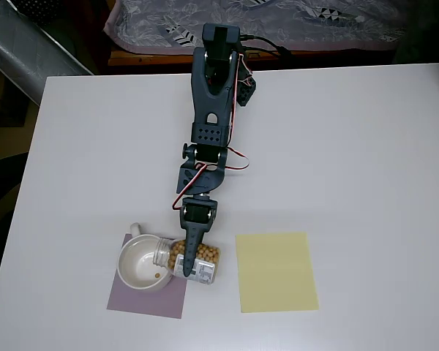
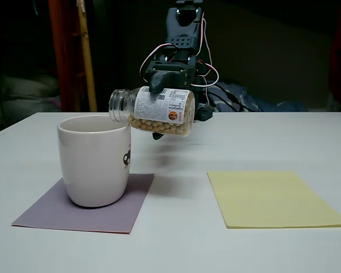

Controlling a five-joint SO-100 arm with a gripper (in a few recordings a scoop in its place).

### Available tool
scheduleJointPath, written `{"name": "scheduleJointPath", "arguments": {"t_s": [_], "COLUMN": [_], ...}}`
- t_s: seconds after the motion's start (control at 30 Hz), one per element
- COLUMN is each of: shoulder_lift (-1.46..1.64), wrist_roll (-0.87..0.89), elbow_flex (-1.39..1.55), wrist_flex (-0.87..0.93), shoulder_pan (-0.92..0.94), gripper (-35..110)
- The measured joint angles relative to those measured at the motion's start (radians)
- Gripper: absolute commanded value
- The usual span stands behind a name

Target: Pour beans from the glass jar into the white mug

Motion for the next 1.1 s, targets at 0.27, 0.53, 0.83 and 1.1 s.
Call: {"name": "scheduleJointPath", "arguments": {"t_s": [0.27, 0.53, 0.83, 1.1], "shoulder_lift": [0.005, -0.005, -0.021, -0.025], "wrist_roll": [0.048, 0.092, 0.11, 0.11], "elbow_flex": [-0.005, -0.021, -0.063, -0.074], "wrist_flex": [0.021, 0.035, 0.06, 0.06], "shoulder_pan": [-0.003, -0.028, -0.006, 0.008], "gripper": [0, 0, 0, 0]}}
